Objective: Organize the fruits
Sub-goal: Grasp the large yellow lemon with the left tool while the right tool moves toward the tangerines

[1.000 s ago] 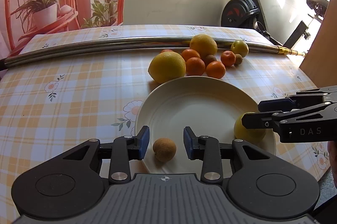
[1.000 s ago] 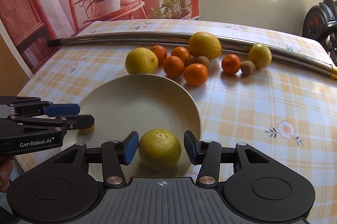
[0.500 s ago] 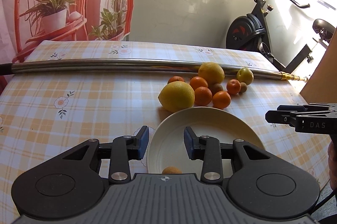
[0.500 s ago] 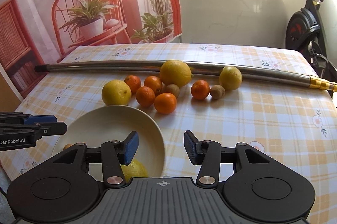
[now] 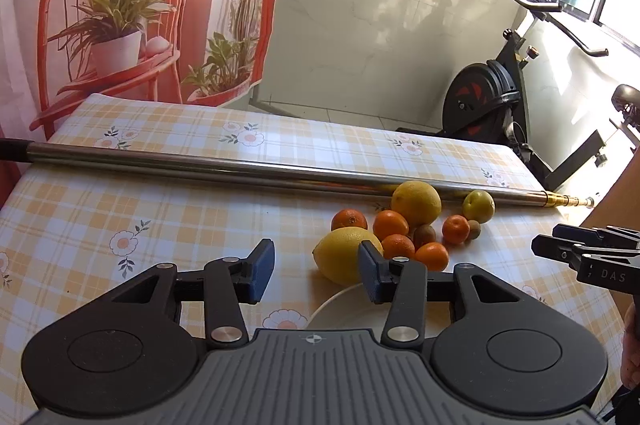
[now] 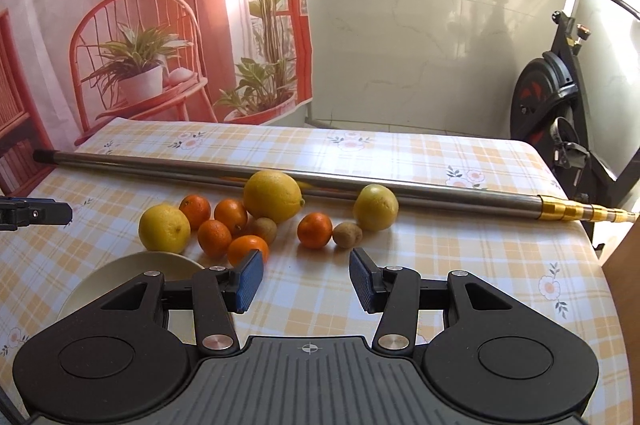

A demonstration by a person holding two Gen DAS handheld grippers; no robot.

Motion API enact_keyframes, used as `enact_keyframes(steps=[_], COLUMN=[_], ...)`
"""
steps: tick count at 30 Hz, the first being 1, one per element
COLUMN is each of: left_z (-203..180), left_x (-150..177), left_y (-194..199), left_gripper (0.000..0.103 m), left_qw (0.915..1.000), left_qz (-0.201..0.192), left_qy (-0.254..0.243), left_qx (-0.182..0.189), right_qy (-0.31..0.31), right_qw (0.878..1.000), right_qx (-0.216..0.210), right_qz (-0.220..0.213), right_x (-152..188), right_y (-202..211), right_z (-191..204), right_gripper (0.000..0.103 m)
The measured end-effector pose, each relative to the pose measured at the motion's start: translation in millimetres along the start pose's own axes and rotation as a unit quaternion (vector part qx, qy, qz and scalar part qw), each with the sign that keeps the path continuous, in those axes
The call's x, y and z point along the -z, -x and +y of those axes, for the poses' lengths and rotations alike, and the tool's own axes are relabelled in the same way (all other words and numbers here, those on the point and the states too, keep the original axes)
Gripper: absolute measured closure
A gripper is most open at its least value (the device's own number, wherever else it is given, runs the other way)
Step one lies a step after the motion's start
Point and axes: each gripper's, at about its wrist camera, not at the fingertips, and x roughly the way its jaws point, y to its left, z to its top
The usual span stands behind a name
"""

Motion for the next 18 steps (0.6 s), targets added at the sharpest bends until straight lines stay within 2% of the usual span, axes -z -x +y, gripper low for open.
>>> enact_keyframes(steps=[4,8,12,18], left_z=[-5,-5,-2,10], left_x=[-10,-17,-20,-24], left_y=[-9,-31,-57,-89], left_gripper=[0.049,0.039,0.037,0.033], left_qw=[1.0000,0.9991,0.9967,0.9852], left_qz=[0.004,0.027,0.055,0.099], left_qy=[-0.002,0.026,0.059,0.137], left_qx=[0.006,0.017,0.010,0.027], right_qy=[-0.004,-0.004,-0.008,-0.024], right_qw=[1.000,1.000,1.000,1.000], right_qx=[0.008,0.011,0.010,-0.005], right_qz=[-0.009,-0.012,-0.005,0.008], right_x=[-11,-20,-23,-18], right_y=[-4,-11,-21,-33], right_z=[-6,-14,-20,-27], right_gripper=[0.052,0.052,0.052,0.052])
